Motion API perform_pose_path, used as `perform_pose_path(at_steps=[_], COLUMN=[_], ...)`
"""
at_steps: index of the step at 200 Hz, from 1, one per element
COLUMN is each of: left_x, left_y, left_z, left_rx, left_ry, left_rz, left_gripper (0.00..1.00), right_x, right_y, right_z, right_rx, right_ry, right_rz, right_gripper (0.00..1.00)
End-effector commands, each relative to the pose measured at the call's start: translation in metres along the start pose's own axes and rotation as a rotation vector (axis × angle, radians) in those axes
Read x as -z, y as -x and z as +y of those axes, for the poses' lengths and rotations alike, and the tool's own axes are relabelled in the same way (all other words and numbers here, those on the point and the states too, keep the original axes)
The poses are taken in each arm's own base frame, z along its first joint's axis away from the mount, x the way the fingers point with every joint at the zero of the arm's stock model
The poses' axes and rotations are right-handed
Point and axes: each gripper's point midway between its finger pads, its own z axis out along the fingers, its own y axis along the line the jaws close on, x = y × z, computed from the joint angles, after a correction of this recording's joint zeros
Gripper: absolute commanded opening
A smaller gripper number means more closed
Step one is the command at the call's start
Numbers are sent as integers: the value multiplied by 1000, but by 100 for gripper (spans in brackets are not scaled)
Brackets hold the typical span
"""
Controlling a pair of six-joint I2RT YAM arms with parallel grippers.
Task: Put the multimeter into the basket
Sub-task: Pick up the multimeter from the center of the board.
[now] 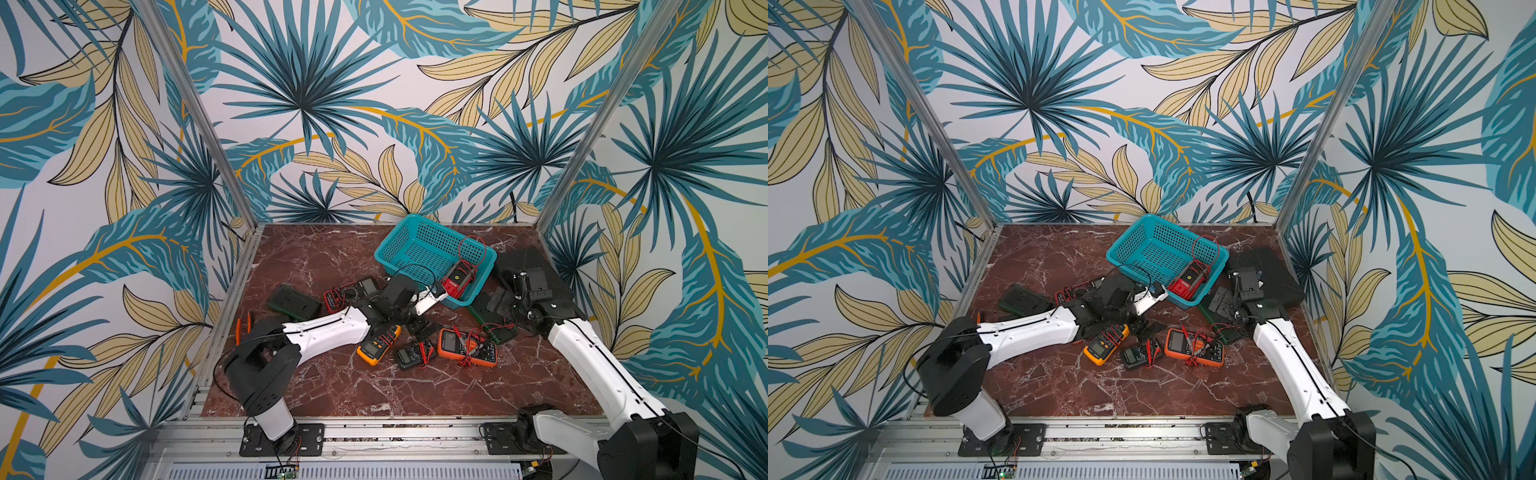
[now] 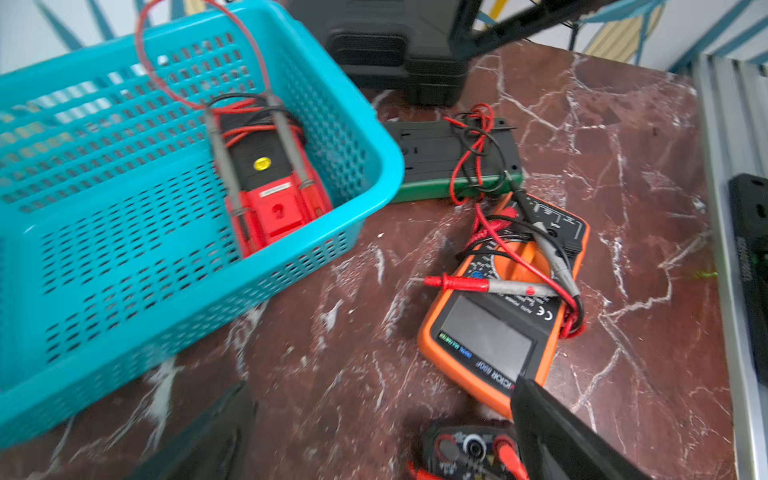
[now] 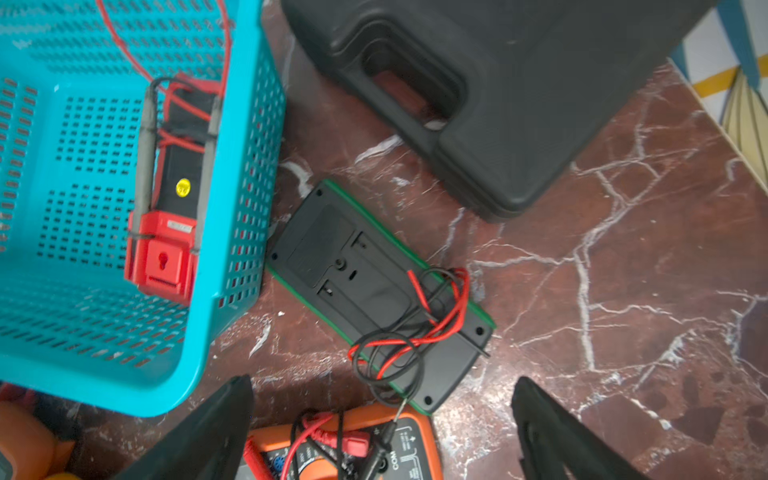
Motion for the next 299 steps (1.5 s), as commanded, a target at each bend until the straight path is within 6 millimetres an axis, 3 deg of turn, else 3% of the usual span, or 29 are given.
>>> perform_pose_path(at_steps=[1, 22, 112, 181, 299], left_x=[-14, -30, -49, -70, -92], left_y=[0, -12, -49, -52, -59], left_z=[-29, -41, -59, -56, -69], left_rx=[-167, -253, -320, -330, -293], left_ry=[-133, -177, -331, -346, -423], left_rz=[49, 124, 318, 345, 368], left_gripper=[100, 100, 100, 100, 100], right_x=[3, 9, 19, 24, 20], right_y=[1, 7, 15, 16, 14], right_z=[-15, -17, -10, -9, -6], right_rx=[-57, -73, -50, -43, -52], right_ry=[-22, -8, 36, 52, 72], right_rz=[-23, -47, -76, -90, -84], right_gripper=[99, 99, 99, 100, 100])
